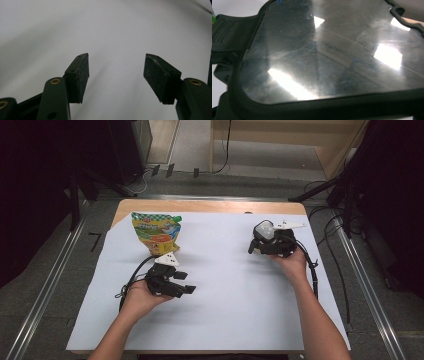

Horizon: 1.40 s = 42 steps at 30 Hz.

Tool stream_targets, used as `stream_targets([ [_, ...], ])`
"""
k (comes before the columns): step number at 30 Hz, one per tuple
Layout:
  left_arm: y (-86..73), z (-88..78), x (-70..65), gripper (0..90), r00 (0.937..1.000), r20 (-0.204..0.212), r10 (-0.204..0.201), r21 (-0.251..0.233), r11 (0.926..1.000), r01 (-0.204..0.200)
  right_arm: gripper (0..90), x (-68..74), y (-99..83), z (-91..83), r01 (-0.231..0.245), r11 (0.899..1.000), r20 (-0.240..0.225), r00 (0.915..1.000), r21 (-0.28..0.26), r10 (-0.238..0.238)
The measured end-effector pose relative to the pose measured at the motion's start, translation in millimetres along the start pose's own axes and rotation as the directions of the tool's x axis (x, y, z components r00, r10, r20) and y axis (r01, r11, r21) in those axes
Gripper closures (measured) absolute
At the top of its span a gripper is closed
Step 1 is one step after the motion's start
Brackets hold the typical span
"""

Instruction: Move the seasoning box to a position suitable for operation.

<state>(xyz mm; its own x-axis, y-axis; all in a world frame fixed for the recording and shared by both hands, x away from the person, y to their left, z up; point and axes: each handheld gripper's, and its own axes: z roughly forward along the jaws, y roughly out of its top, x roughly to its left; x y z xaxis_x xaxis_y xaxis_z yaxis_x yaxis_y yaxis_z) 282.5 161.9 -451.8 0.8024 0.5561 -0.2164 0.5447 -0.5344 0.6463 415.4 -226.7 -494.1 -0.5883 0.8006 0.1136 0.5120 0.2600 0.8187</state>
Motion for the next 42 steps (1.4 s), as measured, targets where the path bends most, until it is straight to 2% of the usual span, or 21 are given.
stream_targets([
  [12,3.4,2.9,-0.4,38.0,1.0000,0.006,0.006,-0.001,1.0000,-0.006,15.0,21.9,-3.8,-24.2,0.032,0.999,-0.029,0.9991,0.002,-0.032],
  [22,5.3,4.1,0.4,38.1,1.0000,0.009,0.005,-0.007,1.0000,-0.004,15.1,52.8,-14.5,-41.4,0.056,0.998,-0.068,0.9961,-0.002,-0.056],
  [28,6.9,6.9,-0.5,38.3,0.9999,0.009,0.010,-0.002,1.0000,-0.010,15.2,67.5,-23.2,-44.1,0.077,0.997,-0.085,0.9934,0.001,-0.076],
  [33,8.4,9.7,0.4,38.4,0.9997,0.005,0.025,0.011,0.9996,-0.025,15.2,80.2,-30.8,-43.3,0.077,0.997,-0.114,0.9906,0.010,-0.075],
  [38,7.8,4.7,2.7,38.6,0.9999,0.001,0.015,-0.006,0.9999,-0.015,15.2,96.5,-33.7,-41.1,0.104,0.995,-0.140,0.9848,0.002,-0.103],
  [42,7.1,1.6,5.2,38.8,1.0000,-0.005,0.004,-0.017,0.9999,-0.004,15.3,108.7,-32.7,-38.4,0.103,0.995,-0.178,0.9788,0.000,-0.102],
])
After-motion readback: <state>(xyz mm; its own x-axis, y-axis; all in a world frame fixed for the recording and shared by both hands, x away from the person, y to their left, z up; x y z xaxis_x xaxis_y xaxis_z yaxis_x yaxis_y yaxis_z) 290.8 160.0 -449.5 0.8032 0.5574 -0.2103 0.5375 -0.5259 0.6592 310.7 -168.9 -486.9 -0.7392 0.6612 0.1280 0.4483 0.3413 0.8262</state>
